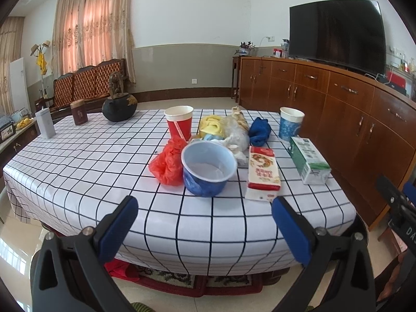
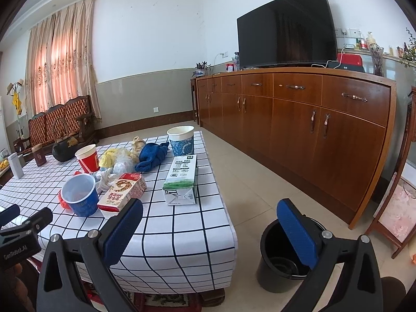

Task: Collect trash
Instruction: 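Grasp the blue bowl with the left gripper while the right grasps the green milk carton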

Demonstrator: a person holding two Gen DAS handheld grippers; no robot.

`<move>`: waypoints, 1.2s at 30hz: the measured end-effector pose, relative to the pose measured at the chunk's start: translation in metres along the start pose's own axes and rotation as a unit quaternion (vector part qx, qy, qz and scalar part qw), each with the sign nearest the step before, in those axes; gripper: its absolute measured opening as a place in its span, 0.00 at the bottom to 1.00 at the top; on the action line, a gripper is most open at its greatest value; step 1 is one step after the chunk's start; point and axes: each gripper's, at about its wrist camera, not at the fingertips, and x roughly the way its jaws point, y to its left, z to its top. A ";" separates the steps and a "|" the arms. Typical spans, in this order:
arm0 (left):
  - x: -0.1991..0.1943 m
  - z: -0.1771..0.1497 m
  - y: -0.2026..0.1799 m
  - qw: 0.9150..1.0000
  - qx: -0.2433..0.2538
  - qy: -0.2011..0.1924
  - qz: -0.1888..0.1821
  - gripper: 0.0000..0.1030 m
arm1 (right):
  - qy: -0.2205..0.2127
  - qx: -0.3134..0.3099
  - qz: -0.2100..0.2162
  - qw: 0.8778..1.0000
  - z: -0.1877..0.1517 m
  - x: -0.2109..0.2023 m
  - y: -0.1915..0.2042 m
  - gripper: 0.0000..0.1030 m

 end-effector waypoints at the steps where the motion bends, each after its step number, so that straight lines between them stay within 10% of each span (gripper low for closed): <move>1: 0.003 0.002 0.001 1.000 -0.002 0.001 -0.001 1.00 | 0.001 0.000 0.000 1.000 0.001 0.002 0.001 1.00; 36: 0.094 0.015 -0.008 0.999 0.042 0.019 0.009 1.00 | 0.058 -0.009 0.003 0.998 0.015 0.106 0.047 1.00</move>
